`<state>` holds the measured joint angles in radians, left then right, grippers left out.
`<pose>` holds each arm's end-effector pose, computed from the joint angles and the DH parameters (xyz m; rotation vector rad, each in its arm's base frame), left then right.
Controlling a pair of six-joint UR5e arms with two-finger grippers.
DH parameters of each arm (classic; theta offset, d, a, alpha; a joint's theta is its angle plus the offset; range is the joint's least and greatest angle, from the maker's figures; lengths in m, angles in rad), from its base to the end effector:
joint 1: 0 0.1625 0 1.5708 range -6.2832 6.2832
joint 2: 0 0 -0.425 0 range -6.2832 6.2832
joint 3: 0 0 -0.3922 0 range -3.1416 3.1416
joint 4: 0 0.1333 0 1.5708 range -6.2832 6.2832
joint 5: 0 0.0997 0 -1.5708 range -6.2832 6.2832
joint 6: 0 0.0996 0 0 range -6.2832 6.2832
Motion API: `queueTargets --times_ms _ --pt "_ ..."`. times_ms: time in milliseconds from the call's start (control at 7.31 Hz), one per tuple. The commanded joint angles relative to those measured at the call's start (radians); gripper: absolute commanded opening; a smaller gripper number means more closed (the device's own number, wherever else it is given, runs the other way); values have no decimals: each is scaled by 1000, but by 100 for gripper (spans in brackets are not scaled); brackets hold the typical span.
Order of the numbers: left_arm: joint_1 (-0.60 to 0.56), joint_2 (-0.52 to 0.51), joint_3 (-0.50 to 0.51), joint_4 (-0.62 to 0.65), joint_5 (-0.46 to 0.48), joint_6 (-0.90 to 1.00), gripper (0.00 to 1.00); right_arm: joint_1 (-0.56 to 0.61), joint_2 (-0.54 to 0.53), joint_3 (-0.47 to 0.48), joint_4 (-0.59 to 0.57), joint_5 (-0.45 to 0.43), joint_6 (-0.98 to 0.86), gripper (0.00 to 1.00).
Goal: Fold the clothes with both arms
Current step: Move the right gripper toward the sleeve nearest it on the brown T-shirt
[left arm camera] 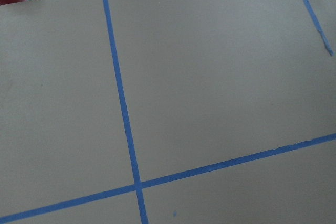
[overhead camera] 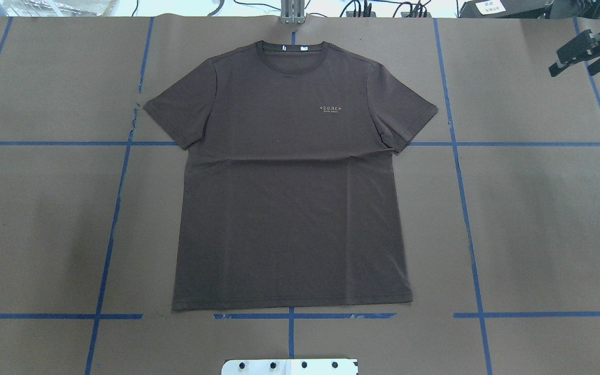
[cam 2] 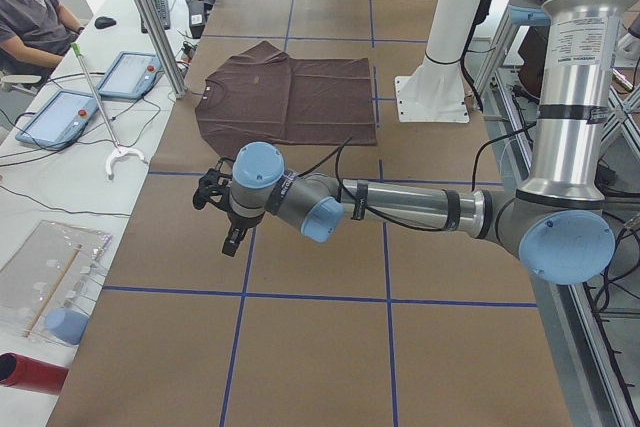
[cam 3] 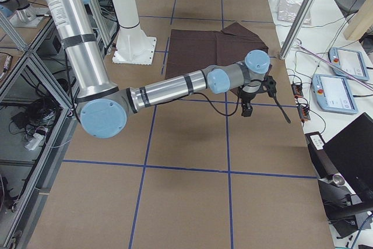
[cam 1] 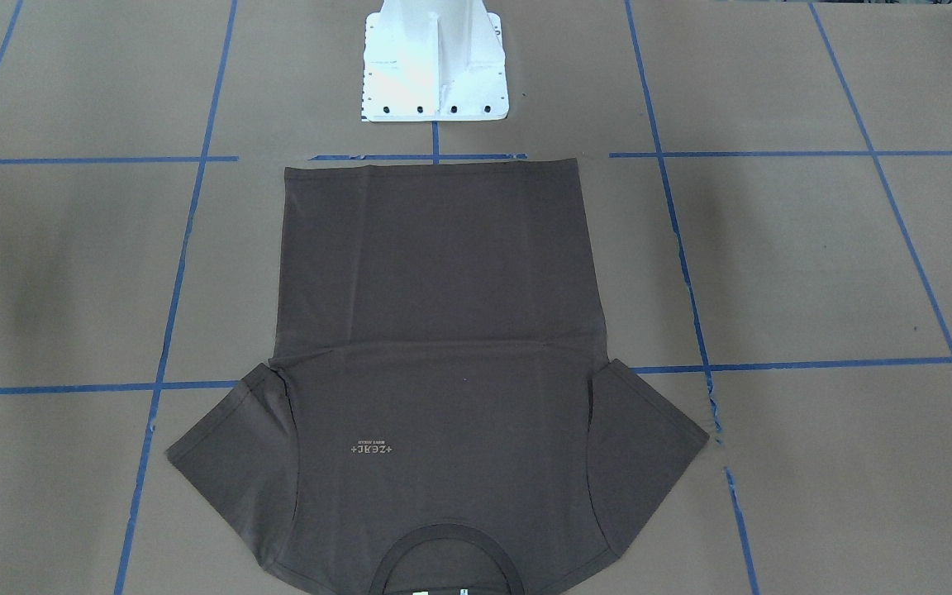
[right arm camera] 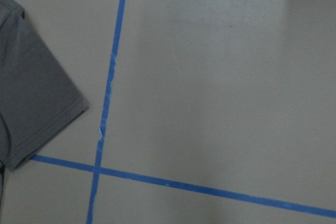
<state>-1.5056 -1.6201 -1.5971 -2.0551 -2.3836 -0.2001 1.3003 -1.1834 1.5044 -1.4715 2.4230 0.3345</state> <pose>-0.0261 -0.5357 0.5624 0.4184 0.8523 0.1028 -0.1176 -0.6424 0.4514 0.1264 -0.9179 -0.1197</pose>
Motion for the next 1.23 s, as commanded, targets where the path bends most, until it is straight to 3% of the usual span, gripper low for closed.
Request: queueTargets --times_ms 0,137,274,548,1095 --pt "21 -41 23 -20 1 -24 100 -79 100 -187 251 -19 164 97" --pt "21 -44 26 -19 3 -22 100 -134 105 -251 405 -72 296 95" --pt "21 -50 26 -19 4 -25 100 -206 131 -283 472 -185 405 98" --pt "21 -57 28 -19 1 -24 100 -300 212 -370 471 -246 517 99" --pt "19 -55 23 -19 0 -24 100 -349 231 -412 467 -297 517 97"
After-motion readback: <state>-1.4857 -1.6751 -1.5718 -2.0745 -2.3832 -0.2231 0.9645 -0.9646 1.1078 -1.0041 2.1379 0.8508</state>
